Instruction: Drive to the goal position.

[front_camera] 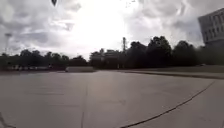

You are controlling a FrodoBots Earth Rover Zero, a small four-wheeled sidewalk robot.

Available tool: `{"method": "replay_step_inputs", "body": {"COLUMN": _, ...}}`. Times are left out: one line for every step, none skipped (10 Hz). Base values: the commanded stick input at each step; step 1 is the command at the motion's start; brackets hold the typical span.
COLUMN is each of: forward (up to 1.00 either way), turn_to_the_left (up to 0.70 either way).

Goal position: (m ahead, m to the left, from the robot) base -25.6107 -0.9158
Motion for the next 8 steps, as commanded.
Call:
{"method": "replay_step_inputs", "body": {"forward": 0.0, "turn_to_the_left": 1.0}}
{"method": "replay_step_inputs", "body": {"forward": 0.0, "turn_to_the_left": 1.0}}
{"method": "replay_step_inputs", "body": {"forward": 0.0, "turn_to_the_left": 1.0}}
{"method": "replay_step_inputs", "body": {"forward": 0.0, "turn_to_the_left": 1.0}}
{"method": "replay_step_inputs", "body": {"forward": 0.0, "turn_to_the_left": 1.0}}
{"method": "replay_step_inputs", "body": {"forward": 0.0, "turn_to_the_left": 1.0}}
{"method": "replay_step_inputs", "body": {"forward": 0.0, "turn_to_the_left": 1.0}}
{"method": "replay_step_inputs", "body": {"forward": 0.0, "turn_to_the_left": 1.0}}
